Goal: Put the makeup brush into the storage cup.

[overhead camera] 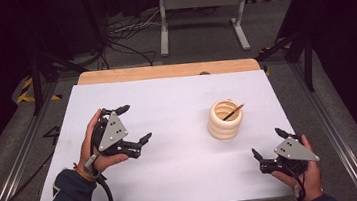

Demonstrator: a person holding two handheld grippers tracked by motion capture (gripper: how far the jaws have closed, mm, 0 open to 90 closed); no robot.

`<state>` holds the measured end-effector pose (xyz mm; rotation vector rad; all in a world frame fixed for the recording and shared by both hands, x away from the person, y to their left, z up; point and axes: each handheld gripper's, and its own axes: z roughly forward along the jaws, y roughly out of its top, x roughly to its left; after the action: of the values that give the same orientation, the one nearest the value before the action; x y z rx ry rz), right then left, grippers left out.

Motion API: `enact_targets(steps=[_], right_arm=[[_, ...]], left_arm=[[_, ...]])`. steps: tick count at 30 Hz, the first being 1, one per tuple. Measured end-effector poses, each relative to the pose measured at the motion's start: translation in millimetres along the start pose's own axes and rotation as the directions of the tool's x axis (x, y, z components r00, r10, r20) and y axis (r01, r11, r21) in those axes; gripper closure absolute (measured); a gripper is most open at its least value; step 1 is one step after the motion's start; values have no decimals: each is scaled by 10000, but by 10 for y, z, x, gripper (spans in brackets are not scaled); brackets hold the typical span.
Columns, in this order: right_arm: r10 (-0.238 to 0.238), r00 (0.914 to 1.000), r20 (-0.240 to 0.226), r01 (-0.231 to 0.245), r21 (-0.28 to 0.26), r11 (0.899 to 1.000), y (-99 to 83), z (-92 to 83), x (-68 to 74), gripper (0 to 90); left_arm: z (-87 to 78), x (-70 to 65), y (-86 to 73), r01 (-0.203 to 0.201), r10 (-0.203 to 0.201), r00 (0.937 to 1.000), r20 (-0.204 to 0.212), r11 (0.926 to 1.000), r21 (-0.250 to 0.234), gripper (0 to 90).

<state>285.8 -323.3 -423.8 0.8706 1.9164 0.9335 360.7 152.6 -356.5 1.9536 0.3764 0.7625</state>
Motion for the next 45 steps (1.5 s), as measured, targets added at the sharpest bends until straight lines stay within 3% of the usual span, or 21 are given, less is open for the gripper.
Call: enact_targets(steps=[5,17,33,45], right_arm=[[-4,10000,4,4,-17,10000,4,-7,3,57],[-57,10000,-27,57,-17,10000,15,-1,17,57],[-81,10000,-16,81,48,10000,8,6,21,57],[-74,10000,-9,74,20,10000,6,-5,18,55]], left_arm=[[-60,21,-64,103,-103,9999,-48,9999,-18,33],[-234,71,-270,220,-200,9989,-426,9987,456,33],[-391,51,-427,-35,93,9981,-615,9956,931,34],[-482,64,-664,297,-201,9973,-702,9900,1379,35]])
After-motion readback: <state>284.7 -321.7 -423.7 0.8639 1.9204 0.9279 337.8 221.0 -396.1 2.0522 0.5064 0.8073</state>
